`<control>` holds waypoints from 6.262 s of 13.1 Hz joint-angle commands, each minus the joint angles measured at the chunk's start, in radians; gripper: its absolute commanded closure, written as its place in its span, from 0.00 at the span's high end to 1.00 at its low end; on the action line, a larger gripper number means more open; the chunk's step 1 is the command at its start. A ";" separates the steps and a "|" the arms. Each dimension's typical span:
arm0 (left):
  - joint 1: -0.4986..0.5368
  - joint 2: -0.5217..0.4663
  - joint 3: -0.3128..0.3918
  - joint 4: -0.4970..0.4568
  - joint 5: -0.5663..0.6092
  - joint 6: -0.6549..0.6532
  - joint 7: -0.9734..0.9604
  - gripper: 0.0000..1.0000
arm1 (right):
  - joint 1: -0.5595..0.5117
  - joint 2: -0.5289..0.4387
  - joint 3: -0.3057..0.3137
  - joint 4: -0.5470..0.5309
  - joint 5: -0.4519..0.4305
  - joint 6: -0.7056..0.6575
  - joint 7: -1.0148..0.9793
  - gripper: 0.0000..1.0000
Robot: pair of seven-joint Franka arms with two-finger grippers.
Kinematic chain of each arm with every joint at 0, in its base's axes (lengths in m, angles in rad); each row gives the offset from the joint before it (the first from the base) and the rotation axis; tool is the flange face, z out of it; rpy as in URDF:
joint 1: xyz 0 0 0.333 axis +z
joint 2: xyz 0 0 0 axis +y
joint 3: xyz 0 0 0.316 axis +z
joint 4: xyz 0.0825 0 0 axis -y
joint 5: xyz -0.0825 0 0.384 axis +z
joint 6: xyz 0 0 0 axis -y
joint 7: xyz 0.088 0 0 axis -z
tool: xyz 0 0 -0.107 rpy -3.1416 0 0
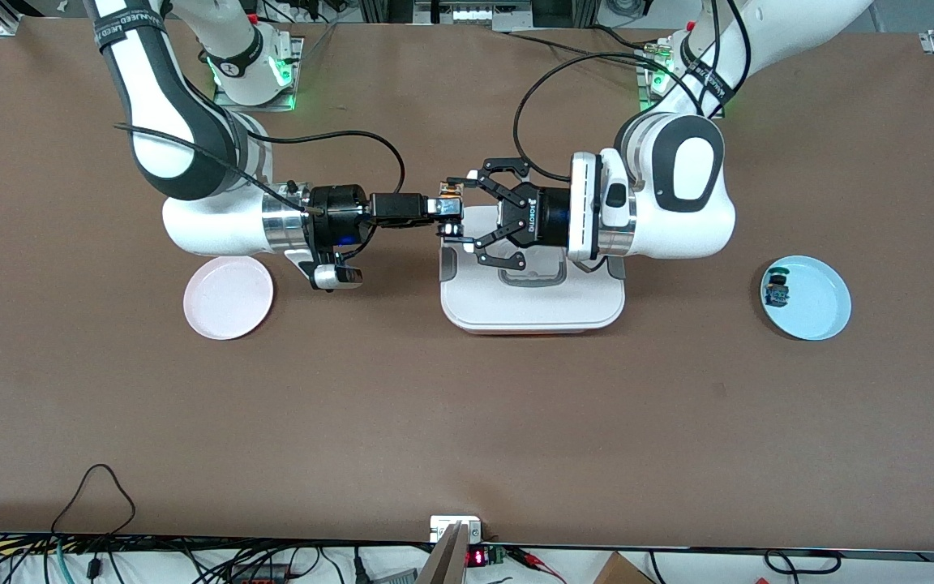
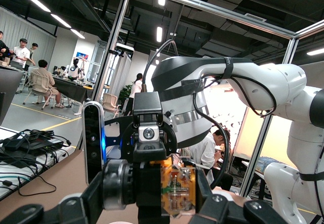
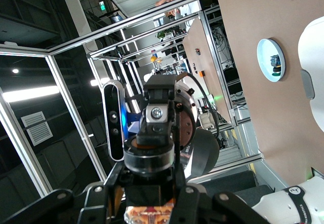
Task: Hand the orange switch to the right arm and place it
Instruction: 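Close the right gripper on the switch and open the left gripper, then carry the switch to the white plate while the left gripper withdraws, then lower the switch onto the white plate and open the right gripper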
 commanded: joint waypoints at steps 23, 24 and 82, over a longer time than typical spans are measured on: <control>0.198 -0.025 0.008 0.278 1.267 -0.589 -1.178 1.00 | -0.264 -0.091 -0.011 -0.062 -0.487 -0.213 -0.011 0.00; 0.192 -0.023 0.008 0.303 1.353 -0.621 -1.255 1.00 | -0.294 -0.091 -0.011 -0.062 -0.559 -0.242 -0.020 0.00; -0.323 -0.500 0.797 0.113 1.718 -0.614 -2.013 1.00 | -0.345 -0.119 -0.013 -0.047 -1.759 0.194 -0.945 1.00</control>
